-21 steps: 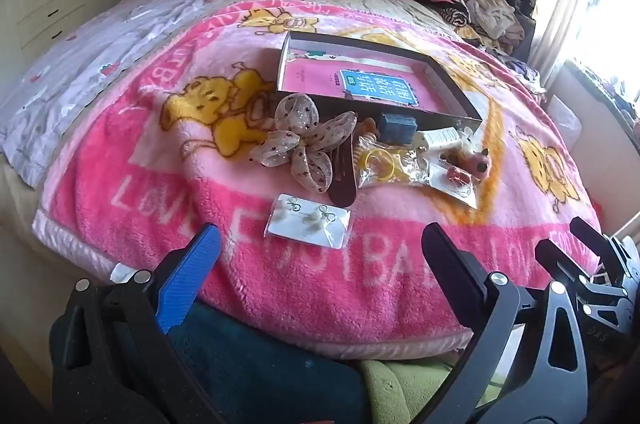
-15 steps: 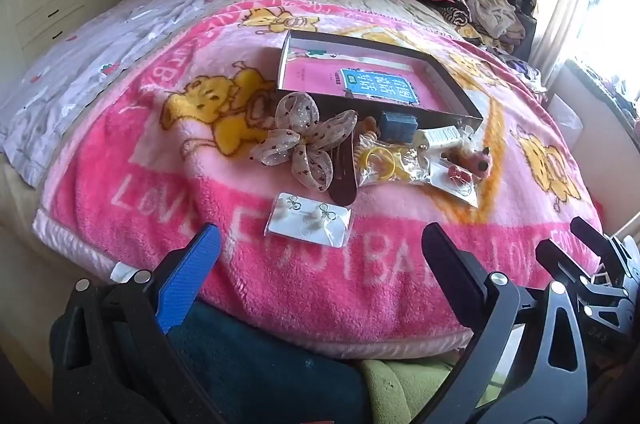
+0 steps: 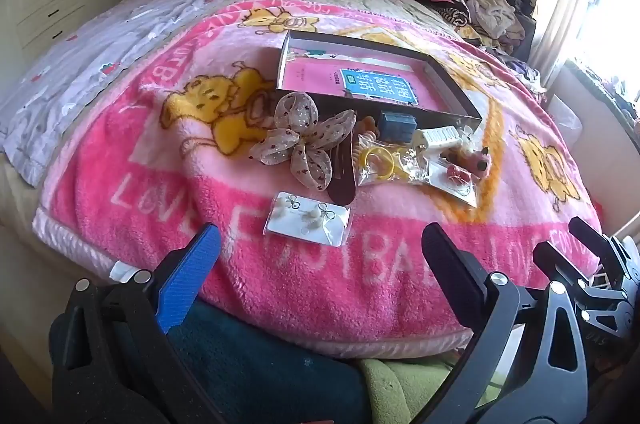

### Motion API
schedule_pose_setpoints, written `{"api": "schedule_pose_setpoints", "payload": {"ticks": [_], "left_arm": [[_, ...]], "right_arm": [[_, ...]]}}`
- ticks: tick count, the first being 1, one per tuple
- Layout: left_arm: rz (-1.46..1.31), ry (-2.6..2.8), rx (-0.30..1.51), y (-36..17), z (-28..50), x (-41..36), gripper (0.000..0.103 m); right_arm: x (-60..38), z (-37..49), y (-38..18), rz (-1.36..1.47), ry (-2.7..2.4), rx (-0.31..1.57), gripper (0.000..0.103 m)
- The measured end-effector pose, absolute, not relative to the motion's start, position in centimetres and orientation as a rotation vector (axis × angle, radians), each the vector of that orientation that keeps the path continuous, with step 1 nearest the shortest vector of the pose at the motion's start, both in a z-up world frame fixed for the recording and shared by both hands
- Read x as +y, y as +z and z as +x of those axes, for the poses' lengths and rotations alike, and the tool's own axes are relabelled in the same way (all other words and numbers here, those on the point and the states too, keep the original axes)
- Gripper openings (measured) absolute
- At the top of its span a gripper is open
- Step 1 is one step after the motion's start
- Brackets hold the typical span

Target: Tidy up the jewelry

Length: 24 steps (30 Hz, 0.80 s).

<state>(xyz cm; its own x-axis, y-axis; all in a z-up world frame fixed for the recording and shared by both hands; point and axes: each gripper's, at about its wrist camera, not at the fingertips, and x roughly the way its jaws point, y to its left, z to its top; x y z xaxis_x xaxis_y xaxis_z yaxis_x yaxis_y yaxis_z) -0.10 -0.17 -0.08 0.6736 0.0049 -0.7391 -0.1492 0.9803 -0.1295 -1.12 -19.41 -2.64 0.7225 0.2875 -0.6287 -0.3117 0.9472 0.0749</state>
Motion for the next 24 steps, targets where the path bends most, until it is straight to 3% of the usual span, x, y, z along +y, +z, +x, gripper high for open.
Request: {"api": "schedule_pose_setpoints", "payload": {"ticks": [24], "left_arm": [[-0.189, 0.086, 0.828, -0.04, -0.1, -0.13, 0.092]], "right_arm": [[-19.38, -1.13, -2.71, -0.042, 0.331, 0.686, 0.097]]}}
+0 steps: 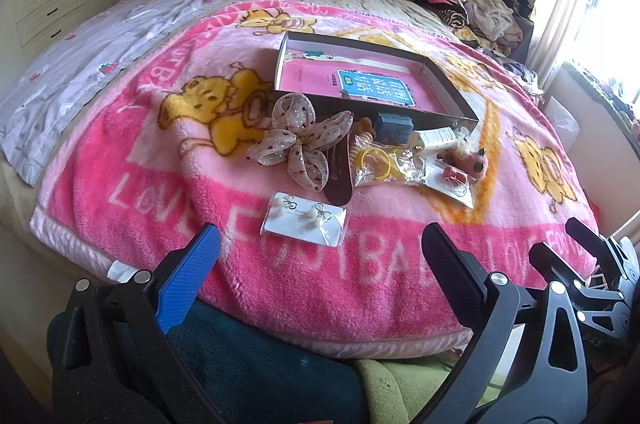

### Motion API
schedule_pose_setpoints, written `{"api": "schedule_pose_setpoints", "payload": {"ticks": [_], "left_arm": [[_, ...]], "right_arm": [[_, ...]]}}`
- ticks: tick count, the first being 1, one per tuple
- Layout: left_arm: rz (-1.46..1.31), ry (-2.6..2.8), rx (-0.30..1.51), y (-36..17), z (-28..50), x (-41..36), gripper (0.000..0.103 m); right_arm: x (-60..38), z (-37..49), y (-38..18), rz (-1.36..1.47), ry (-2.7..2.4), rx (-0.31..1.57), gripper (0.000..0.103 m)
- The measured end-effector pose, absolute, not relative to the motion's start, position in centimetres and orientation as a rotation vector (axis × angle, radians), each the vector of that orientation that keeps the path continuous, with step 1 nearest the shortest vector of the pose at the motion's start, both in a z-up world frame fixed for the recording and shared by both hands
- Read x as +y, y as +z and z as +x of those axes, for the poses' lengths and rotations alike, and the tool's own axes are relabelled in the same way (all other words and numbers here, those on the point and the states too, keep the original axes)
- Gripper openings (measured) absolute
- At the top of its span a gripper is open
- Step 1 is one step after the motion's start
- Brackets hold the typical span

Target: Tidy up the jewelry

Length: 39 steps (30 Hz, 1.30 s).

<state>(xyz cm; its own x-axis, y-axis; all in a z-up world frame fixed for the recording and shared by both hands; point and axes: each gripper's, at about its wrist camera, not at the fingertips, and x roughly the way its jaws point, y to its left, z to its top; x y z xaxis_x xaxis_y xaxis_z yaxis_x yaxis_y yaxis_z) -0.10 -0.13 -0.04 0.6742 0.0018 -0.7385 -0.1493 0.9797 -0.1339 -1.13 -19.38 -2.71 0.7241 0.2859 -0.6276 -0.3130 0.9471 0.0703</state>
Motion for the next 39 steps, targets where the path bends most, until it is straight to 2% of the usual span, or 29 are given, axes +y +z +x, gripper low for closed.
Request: {"api": "schedule_pose_setpoints", "payload": {"ticks": [39], "left_arm": [[-0.217, 0.093, 0.823, -0.2, -0.1, 0.5, 0.092]], "right_arm": [[-20.2, 0.5, -2.6, -0.035, 0.342, 0.69, 0.097]]}}
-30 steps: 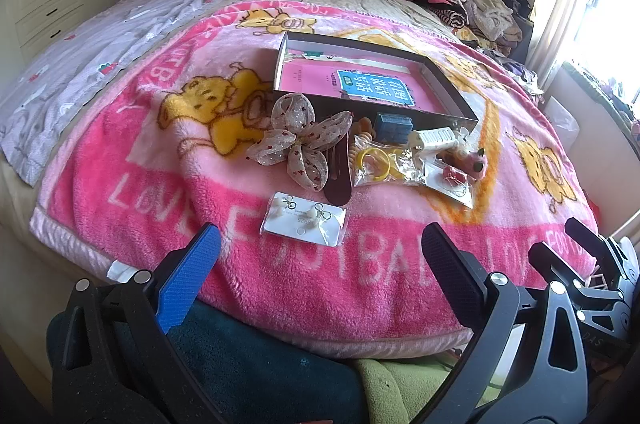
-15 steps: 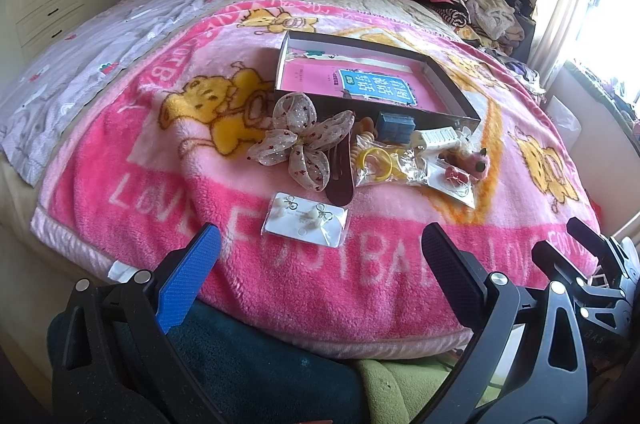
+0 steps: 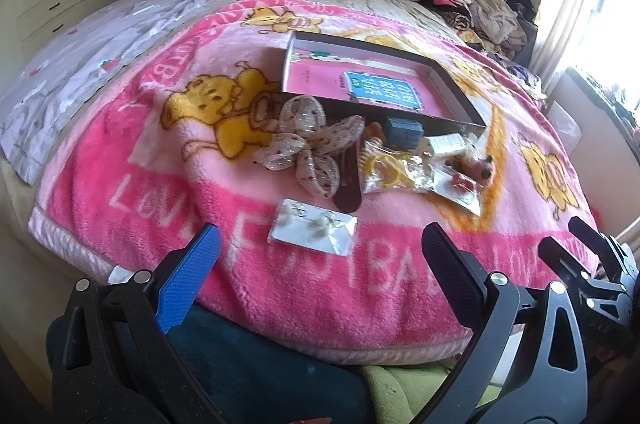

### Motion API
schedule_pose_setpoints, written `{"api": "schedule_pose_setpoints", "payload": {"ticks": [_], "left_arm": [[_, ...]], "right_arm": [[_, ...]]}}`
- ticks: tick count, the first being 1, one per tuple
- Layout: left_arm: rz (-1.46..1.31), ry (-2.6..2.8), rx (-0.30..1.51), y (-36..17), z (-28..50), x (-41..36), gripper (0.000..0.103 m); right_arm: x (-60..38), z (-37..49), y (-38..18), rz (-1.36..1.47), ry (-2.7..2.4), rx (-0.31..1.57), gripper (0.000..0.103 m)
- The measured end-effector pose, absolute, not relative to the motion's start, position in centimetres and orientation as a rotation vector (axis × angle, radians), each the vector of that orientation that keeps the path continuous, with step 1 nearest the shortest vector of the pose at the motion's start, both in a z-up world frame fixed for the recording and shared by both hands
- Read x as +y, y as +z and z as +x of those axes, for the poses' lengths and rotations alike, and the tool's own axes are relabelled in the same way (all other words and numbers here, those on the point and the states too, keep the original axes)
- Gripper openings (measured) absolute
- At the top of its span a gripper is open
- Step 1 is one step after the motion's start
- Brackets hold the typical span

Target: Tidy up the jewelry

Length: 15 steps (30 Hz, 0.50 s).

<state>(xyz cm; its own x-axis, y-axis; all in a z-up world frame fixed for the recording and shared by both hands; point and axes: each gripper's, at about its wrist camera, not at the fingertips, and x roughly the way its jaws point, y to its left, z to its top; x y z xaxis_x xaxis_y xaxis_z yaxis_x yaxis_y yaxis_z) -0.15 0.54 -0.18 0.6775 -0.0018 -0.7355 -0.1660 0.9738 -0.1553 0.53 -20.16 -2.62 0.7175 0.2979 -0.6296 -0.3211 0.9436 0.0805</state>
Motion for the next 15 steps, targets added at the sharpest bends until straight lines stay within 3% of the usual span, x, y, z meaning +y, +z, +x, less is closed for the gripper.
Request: {"api": "schedule_pose_setpoints", "payload": {"ticks": [15], "left_arm": [[-0.318, 0.159, 0.848, -1.0, 2.1, 5.9, 0.092]], "right_arm": [[-19.1, 4.8, -2.6, -0.048, 0.368, 0.713, 0.097]]}}
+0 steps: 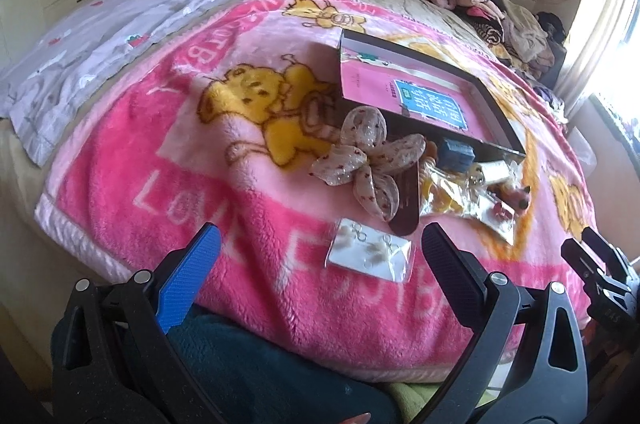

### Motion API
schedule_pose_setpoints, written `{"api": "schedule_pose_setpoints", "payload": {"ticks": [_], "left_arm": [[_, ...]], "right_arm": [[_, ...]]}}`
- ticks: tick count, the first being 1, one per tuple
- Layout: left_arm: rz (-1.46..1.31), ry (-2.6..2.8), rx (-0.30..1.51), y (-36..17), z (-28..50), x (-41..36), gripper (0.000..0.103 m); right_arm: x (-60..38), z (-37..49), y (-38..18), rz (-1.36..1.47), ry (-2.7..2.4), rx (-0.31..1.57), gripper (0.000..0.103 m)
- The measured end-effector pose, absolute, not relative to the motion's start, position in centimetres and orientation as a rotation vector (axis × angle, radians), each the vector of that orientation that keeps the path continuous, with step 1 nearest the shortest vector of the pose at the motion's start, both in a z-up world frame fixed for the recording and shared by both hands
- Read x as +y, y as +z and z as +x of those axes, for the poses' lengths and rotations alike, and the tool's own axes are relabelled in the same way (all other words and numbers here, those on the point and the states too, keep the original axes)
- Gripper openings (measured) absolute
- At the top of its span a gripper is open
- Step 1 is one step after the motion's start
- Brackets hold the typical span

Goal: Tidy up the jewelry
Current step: 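Grasp the white red-dotted bow clip with the left gripper while the right grasps the pink pom-pom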

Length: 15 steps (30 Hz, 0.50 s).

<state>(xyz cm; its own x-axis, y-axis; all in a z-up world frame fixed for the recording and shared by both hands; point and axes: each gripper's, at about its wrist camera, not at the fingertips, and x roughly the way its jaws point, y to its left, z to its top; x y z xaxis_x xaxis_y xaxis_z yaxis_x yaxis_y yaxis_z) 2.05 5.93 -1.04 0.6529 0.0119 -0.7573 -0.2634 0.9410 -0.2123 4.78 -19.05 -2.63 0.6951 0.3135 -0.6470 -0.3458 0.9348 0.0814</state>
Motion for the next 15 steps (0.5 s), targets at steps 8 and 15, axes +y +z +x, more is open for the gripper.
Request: {"api": "schedule_pose_setpoints", "payload": {"ticks": [8, 15], "left_arm": [[-0.328, 0.133, 0.843, -1.1, 4.0, 6.8, 0.092], [-0.309, 0.099, 0.874, -2.0, 6.5, 6.8, 0.092]], "right_arm": [[-19.1, 7.3, -3.0, -0.026, 0.367, 0.731, 0.097], [-19.9, 10.0, -3.7, -0.01, 0.339, 0.746, 0.097]]}}
